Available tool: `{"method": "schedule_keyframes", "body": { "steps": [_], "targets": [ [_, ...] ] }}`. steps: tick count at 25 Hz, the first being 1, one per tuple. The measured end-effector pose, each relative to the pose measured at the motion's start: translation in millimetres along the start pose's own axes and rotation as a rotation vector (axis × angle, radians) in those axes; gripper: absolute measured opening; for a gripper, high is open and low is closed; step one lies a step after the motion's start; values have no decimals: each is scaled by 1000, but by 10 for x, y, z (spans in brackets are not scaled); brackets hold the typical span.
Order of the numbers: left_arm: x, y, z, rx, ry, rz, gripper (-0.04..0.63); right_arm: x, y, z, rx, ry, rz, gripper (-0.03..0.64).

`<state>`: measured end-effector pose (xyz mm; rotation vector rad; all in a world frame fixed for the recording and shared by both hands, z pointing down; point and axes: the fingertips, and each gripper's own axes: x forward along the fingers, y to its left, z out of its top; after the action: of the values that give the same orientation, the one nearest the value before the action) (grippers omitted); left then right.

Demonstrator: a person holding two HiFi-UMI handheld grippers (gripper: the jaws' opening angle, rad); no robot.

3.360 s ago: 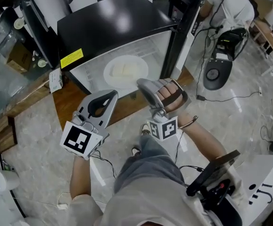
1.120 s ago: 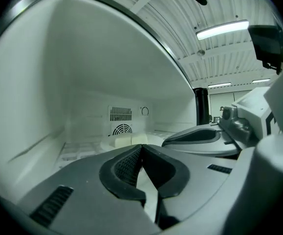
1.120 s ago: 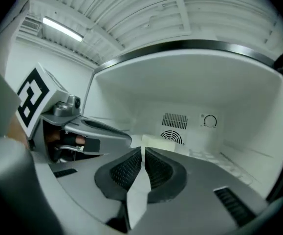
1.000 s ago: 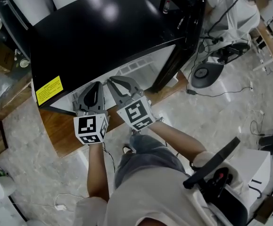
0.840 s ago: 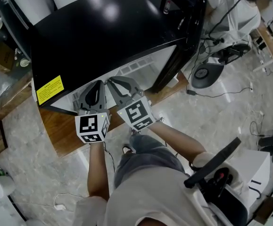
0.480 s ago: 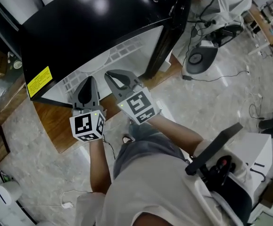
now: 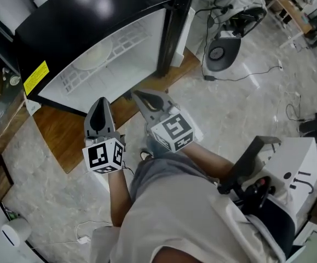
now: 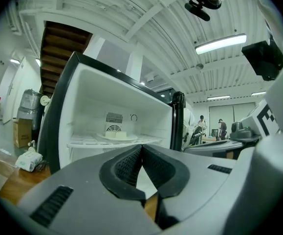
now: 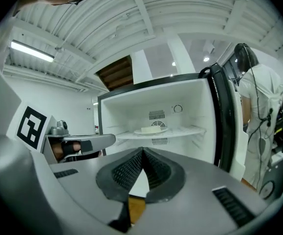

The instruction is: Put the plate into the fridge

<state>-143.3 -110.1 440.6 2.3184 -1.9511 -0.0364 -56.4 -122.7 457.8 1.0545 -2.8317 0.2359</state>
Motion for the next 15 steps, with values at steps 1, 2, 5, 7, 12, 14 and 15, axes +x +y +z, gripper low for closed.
{"method": "schedule_keyframes", "body": {
  "steps": [1, 2, 5, 7, 12, 14, 15],
  "targets": [
    [-87, -25, -1, -3, -1, 0, 19, -103, 28, -8, 5, -2, -13, 17],
    [-173, -65, -10, -4, 1, -4, 18, -210, 57, -17, 9, -3, -28, 17],
    [-414, -238, -69, -13, 9, -27, 18, -503, 150, -68, 11, 2, -78, 17],
    [-569, -321, -103, -33, 7, -39, 18, -636, 253, -113, 10, 8, -87, 17],
    [-913, -468, -92, -48, -13, -59, 20, -902, 492, -114, -16, -7, -105, 17],
    [-1022, -518, -96, -48, -19, -61, 20, -1004, 507, -103, -31, -18, -141, 17],
    [-1072, -544, -105, -50, -24, -62, 18, -1055, 508, -100, -36, -22, -157, 17]
  ]
}}
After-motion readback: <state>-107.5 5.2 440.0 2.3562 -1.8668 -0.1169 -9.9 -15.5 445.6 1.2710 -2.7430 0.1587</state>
